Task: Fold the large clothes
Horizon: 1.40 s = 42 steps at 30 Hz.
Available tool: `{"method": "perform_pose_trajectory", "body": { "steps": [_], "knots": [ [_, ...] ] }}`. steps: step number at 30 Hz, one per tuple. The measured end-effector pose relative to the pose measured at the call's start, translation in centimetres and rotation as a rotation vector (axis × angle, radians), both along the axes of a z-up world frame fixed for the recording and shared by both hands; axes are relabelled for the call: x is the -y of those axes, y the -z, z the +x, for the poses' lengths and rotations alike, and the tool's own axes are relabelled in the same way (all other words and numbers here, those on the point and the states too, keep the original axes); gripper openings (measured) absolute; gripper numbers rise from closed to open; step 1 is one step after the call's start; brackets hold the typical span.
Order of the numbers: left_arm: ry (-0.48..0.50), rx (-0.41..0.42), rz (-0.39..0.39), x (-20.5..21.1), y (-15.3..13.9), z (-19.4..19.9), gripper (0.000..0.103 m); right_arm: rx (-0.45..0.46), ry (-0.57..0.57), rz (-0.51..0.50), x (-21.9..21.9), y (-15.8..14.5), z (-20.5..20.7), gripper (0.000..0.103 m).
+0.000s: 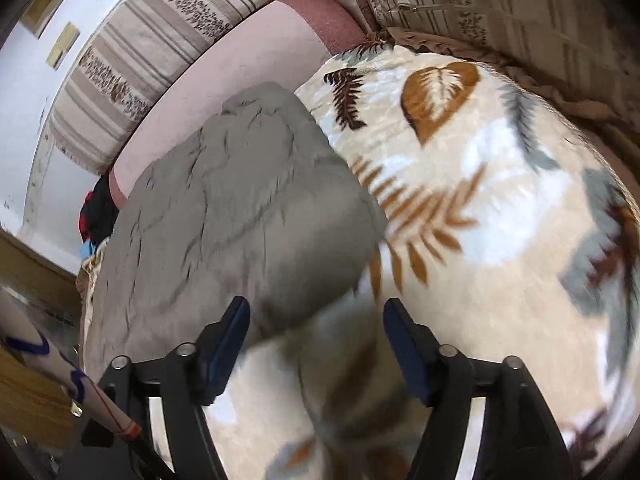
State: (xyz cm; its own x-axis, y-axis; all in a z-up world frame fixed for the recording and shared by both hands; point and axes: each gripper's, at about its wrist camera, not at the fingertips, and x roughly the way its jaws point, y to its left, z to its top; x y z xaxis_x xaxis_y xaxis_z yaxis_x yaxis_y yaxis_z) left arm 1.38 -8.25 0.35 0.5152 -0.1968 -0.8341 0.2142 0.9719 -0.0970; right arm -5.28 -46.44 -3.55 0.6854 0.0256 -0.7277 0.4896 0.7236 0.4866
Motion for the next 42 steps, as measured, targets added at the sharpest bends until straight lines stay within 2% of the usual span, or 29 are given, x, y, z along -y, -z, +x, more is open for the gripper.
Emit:
{"method": "perform_pose_trajectory", "body": {
  "steps": [8,13,16,25,35,42],
  "knots": [
    [0.006,0.06,0.001,0.1,-1.5,-1.7,0.096,-0.089,-0.171,-0.181,-9.4,0.4,-2.0,0.08],
    [-0.063,0.2,0.106,-0.3,-3.3,-3.5,0.096,-0.081,-0.247,-0.298,-13.7,-0.9,-2.4,0.082],
    [-0.069,0.244,0.111,-0.5,-4.1,-4.2,0.096,-0.066,-0.257,-0.35,-15.1,-1.8,-3.0,0.085],
    [-0.005,0.136,0.041,0.2,-2.4,-4.2,0.096,-0.082,-0.295,-0.456,-18.0,-1.9,-3.1,0.088],
    [-0.004,0.084,0.082,0.7,-1.0,-3.5,0.096,-0.12,-0.319,-0.527,-19.2,-1.2,-2.3,0.088],
    [-0.005,0.074,0.079,0.7,-0.4,-3.4,0.096,-0.119,-0.338,-0.561,-20.1,-1.1,-2.0,0.089]
  ]
}}
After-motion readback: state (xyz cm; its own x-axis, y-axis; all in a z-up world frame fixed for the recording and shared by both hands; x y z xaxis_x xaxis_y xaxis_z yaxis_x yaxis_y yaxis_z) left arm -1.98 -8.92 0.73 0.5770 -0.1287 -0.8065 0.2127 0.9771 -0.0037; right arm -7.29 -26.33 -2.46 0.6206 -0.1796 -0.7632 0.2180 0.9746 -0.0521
